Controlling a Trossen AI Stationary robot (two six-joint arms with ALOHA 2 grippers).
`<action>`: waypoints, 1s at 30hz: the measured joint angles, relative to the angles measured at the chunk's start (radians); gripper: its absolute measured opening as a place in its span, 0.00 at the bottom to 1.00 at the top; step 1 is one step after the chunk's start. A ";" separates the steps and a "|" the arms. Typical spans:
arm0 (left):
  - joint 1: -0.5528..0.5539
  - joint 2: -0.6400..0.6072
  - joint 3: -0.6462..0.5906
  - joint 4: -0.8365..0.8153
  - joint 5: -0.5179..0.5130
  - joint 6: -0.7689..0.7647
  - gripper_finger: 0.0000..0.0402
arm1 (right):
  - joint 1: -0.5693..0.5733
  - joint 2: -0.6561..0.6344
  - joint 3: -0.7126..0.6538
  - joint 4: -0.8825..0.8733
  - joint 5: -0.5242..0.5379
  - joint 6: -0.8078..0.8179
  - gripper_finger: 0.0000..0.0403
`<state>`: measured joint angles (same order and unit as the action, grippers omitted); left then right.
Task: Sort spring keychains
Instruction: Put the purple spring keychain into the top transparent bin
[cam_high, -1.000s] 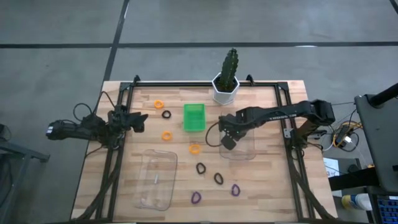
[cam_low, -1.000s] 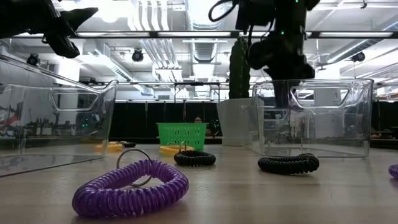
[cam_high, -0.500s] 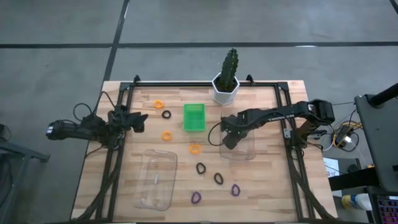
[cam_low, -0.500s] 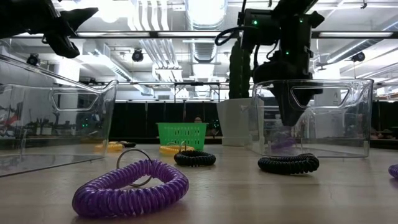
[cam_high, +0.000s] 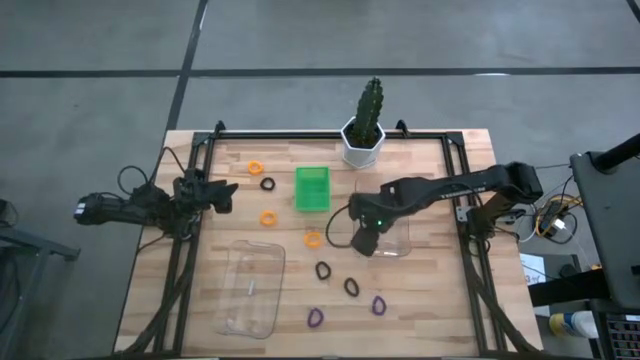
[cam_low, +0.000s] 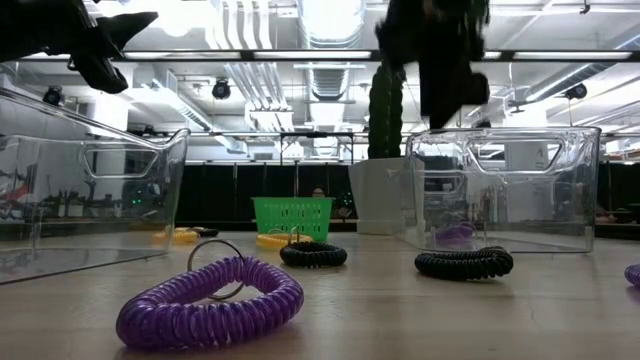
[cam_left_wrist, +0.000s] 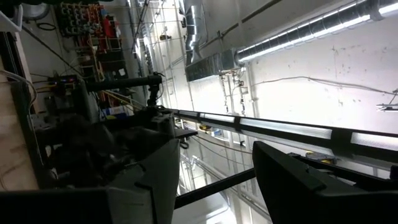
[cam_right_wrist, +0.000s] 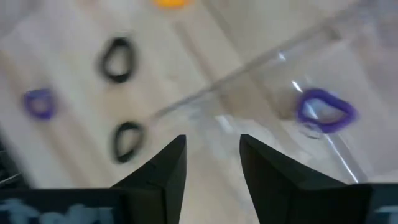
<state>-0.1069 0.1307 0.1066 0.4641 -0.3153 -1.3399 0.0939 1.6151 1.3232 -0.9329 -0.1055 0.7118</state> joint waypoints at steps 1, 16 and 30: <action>0.000 0.000 0.000 0.000 0.000 0.000 0.49 | 0.019 -0.002 0.020 -0.008 -0.007 0.008 0.34; 0.000 0.000 0.000 0.000 0.000 0.004 0.49 | 0.463 -0.001 0.140 0.016 -0.008 0.038 0.25; 0.000 0.000 0.000 0.000 0.004 0.020 0.49 | 0.591 0.173 0.135 0.153 0.015 0.190 0.17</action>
<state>-0.1069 0.1310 0.1066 0.4637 -0.3113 -1.3202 0.6846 1.7884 1.4586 -0.7799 -0.0905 0.9020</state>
